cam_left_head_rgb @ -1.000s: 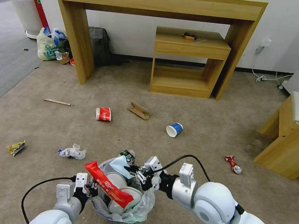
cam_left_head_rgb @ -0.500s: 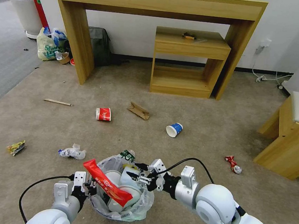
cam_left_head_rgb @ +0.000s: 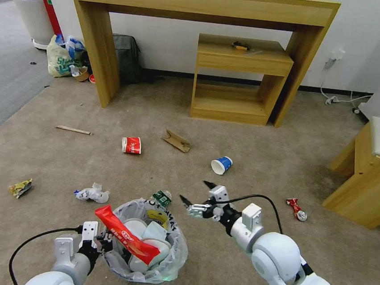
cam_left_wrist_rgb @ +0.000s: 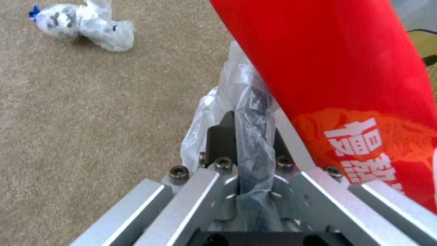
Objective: Pick up the trash bin and place the garbage on the floor into it.
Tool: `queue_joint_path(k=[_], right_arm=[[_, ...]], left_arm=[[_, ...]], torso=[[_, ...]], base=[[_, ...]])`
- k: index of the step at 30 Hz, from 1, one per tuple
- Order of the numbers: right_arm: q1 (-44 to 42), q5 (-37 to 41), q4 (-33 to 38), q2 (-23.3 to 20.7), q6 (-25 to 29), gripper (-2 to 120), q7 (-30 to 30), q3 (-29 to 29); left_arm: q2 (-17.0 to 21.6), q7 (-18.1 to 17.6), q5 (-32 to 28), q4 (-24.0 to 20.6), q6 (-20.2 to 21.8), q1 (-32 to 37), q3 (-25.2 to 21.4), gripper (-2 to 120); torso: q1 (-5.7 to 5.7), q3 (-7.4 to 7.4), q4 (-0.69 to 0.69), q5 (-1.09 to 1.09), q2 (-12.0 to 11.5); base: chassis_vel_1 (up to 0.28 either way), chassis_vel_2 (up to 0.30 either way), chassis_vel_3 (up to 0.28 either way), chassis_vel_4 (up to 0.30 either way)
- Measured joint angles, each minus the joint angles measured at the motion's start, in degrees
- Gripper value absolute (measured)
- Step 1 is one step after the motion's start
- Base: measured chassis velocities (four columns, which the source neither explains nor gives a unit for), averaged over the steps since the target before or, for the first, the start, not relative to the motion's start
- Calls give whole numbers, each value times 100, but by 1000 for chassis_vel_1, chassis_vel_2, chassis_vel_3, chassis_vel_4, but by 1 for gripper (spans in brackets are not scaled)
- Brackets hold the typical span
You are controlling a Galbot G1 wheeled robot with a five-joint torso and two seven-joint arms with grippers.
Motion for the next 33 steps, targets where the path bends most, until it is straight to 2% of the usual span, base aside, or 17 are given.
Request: queue_joint_path(k=[9,33], right_arm=[[-426,-188,123,305,94,100,-84,435],[-527,-232,296,445,-9,100,-118,404]], left_arm=[[6,0,44,0,-13,59,37,0],[-6,14,116,-117,-113,256,46,0]], torso=[[0,0,0,-1,0],[0,0,1,0,0]], base=[[0,0,0,0],[79,77,-78,-76]])
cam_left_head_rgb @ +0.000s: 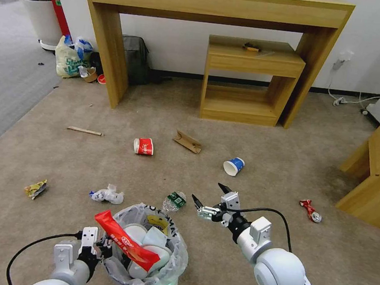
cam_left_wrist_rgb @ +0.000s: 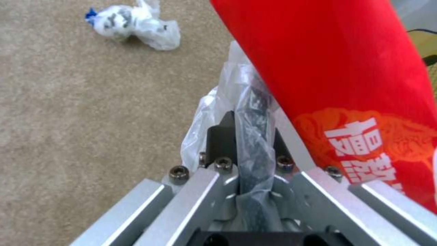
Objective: Pick up the trash bin and place the garbage on the floor into it.
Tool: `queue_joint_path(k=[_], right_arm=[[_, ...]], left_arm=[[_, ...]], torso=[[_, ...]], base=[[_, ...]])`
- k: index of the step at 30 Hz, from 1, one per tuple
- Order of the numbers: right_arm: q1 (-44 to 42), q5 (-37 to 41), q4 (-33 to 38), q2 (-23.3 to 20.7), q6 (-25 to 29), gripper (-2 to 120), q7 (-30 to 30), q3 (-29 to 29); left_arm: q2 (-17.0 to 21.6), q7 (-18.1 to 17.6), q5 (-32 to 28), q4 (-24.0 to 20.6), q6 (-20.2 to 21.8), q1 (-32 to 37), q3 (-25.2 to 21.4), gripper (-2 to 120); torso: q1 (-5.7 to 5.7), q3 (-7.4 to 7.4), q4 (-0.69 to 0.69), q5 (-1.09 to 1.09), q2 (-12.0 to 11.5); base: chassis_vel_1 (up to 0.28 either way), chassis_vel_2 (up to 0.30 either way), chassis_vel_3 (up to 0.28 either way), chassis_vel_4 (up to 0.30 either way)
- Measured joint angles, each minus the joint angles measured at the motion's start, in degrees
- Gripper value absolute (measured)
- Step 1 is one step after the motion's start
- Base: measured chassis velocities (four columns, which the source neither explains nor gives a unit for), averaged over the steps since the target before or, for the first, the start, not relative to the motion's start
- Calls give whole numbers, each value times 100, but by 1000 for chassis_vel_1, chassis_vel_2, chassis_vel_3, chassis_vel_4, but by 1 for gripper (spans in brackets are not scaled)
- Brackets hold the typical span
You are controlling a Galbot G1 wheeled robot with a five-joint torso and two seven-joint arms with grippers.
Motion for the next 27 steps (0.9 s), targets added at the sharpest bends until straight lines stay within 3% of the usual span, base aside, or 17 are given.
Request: queue_joint_path(k=[27], right_arm=[[-114,-90,126,9,-3,100,-10,4]], left_arm=[[-47,15,88,-120,-72,179,9,0]], torso=[[0,0,0,-1,0]], base=[[117,122,-117,-116]])
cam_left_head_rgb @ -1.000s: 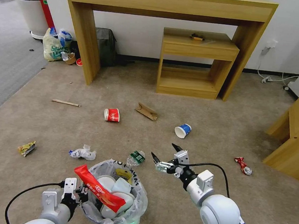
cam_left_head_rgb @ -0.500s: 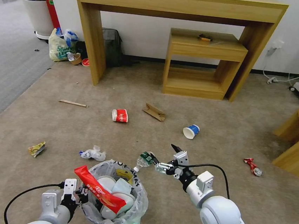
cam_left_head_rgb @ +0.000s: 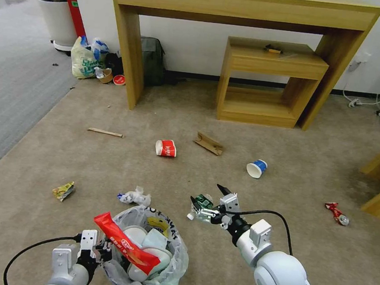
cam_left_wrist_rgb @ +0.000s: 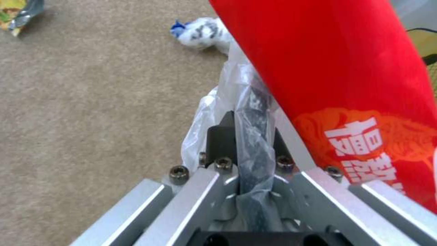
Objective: Pick up the trash bin and place the garbage on the floor into it.
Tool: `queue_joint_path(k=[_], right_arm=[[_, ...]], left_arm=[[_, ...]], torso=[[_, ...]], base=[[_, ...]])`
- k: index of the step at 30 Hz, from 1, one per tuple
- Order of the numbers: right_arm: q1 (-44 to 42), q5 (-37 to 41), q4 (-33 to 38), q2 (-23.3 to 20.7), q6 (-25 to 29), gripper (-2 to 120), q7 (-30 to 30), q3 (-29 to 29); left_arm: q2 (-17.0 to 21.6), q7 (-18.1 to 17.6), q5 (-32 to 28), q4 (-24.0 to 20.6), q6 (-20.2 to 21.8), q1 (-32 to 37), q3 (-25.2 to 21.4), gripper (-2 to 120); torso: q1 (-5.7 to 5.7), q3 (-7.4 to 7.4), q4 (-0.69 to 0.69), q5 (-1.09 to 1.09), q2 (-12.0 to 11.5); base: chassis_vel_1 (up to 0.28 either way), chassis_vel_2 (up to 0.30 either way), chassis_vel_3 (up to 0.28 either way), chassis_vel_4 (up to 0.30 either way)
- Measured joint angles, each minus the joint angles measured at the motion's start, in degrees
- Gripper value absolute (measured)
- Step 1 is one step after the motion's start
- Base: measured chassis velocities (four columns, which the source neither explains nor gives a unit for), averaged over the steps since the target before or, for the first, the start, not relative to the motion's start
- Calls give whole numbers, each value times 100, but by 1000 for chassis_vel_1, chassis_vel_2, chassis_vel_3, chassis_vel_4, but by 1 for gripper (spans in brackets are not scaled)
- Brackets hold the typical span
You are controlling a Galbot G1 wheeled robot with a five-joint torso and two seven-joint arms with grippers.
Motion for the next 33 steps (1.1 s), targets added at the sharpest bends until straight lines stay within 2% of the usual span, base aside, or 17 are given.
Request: queue_joint_path(k=[6,8,9,12,15,21,22,30,33], right_arm=[[-5,75,-96,97,-28,100,98,54],[55,306,-370,194,-98,100,532,79],[55,306,-370,194,-98,100,532,79],[348,635,-868,246,-325,100,1218,152],[600,974,-1169,275,-540,100,1456,291],[958,1492,-1800,253,-928,100,1490,464],[1047,1604,-2077,265,-1057,100,1473,435],[1490,1946,-3005,517,-1412,100,1399,231],[1911,2078,-3627,638,-1523,100,1403,111]], left_arm=[[10,0,1,-8,-2,3,-22,0],[28,0,-4,-22,-6,15,-30,0],[28,0,-4,-22,-6,15,-30,0],[33,1,-17,-28,-21,29,-29,0],[43,3,-29,-28,-42,49,-37,0],[66,5,-39,-28,-101,130,-55,0],[63,5,-38,-15,-109,126,-48,0],[43,-1,-14,66,-109,62,-16,0],[6,-3,10,105,-91,20,3,0]], torso=[[0,0,0,0,0],[0,0,1,-1,0],[0,0,1,-1,0],[0,0,0,2,0],[0,0,-1,1,0],[0,0,0,0,0],[0,0,1,0,0],[0,0,1,0,0],[0,0,1,-1,0]], base=[[106,120,-118,-98],[58,49,-46,-66],[33,47,-46,-66],[0,0,0,0],[0,0,0,0],[0,0,0,0],[0,0,0,0],[0,0,0,0],[0,0,0,0]])
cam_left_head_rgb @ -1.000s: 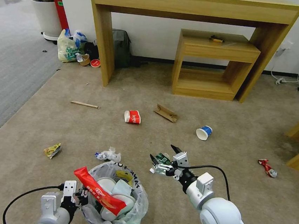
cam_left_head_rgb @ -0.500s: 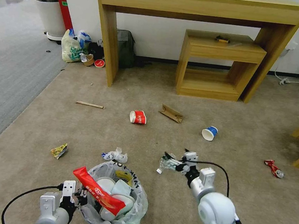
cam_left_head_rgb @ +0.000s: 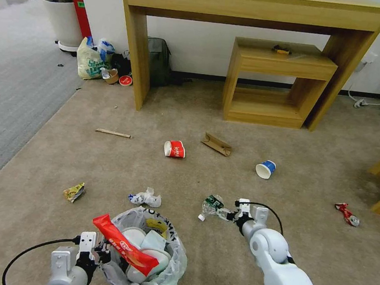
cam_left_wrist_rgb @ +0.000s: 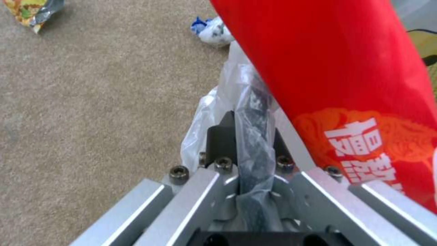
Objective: Pick up the trash bin and place the garbage on the floor into it.
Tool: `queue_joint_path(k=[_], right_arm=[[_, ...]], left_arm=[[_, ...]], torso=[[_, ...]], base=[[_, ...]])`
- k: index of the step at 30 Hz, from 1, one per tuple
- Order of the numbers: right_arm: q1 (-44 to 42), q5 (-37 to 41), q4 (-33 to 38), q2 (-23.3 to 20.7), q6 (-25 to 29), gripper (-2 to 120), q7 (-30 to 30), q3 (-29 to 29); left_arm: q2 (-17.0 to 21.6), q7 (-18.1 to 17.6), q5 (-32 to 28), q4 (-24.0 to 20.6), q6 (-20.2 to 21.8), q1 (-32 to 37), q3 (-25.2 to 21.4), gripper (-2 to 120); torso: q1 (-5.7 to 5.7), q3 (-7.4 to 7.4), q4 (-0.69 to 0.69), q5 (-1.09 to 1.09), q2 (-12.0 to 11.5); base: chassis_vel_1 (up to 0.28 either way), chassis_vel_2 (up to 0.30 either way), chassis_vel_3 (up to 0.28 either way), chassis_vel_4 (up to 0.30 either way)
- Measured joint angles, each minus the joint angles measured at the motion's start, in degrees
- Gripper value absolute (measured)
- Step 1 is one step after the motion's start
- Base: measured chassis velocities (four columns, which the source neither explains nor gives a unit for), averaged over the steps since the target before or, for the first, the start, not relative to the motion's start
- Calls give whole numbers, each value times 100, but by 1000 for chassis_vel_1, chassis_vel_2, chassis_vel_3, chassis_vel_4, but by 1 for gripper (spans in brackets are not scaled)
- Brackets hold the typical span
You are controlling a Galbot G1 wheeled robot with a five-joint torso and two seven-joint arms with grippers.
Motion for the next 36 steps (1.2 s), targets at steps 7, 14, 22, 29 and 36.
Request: queue_joint_path(k=[7,14,22,29,36], right_arm=[[604,179,-757,204,-102,100,96,-138],[1063,448,-1412,488,-177,100,418,-198],[1767,952,-2254,906,-193,100,1166,-202],[2298,1415,-2949,1300,-260,100,1598,-155],[2499,1828,-3226,1501,-323,100,2019,-146]], left_arm=[[-43,5,33,78,10,-33,8,0],[-66,43,69,124,19,-94,19,0],[-129,82,170,158,24,-128,73,0],[-145,110,220,170,24,-123,75,0],[-182,118,253,182,19,-120,80,0]], torso=[[0,0,0,0,0],[0,0,-1,1,0],[0,0,0,1,0],[0,0,0,1,0],[0,0,0,1,0]], base=[[0,0,0,0],[0,0,0,0],[0,0,0,0],[0,0,0,0],[0,0,0,0]])
